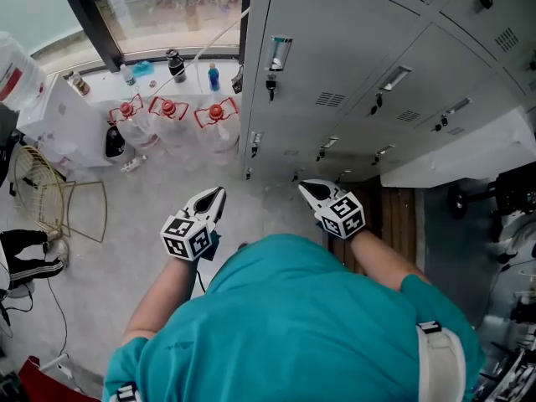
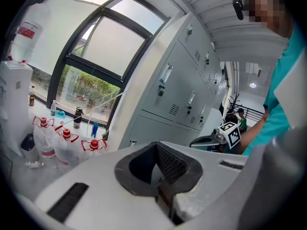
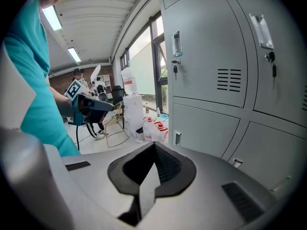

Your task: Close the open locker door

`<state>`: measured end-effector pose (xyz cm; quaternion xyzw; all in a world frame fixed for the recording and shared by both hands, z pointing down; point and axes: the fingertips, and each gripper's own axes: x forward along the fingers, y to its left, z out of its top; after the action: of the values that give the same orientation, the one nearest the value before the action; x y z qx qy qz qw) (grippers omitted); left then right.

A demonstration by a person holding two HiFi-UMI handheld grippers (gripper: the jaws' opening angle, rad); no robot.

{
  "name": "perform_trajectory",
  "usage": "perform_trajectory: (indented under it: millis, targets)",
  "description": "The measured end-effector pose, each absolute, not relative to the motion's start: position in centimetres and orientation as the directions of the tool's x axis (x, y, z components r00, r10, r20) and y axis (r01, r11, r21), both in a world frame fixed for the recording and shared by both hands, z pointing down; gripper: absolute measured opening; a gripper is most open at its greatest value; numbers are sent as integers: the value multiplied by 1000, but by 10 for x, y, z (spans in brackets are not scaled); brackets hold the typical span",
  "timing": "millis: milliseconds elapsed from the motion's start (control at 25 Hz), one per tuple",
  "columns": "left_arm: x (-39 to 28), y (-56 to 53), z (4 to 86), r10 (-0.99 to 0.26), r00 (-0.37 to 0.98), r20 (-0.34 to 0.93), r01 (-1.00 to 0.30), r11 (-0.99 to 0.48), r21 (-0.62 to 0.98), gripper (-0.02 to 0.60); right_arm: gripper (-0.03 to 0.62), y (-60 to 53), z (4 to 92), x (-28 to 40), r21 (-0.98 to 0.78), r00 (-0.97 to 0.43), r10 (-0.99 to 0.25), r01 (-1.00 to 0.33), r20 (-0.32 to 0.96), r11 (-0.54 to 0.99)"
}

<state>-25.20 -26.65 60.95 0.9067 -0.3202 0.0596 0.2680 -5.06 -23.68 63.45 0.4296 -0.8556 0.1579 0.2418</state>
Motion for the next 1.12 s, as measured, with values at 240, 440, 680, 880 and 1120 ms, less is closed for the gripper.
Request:
perform_trajectory:
  millis: [240,440,680,880,1120]
  targets:
    - [-227,-263,602,-550,782,292,-621,-658,425,3,-2,-237,631,-29,-80,-535,-662,-805,525,588]
    - [-200,-261,598,-544,785,297,-619,-668,413,3,-2,-236,622,-4,-100,-551,-676,-805,490,584]
    - [-162,-265,587,-548,783,294,-622,-686,378,3,-2,-238,604,45,-143,-551,-717,-824,428,548]
    - [-124,-268,571,-560,779,283,-627,-694,353,3,-2,-234,584,97,-148,-542,-744,-835,391,530]
    - [-61,-272,555,-556,790,259,-614,-716,333,3,-2,-233,560,166,-183,-517,-791,-856,326,484]
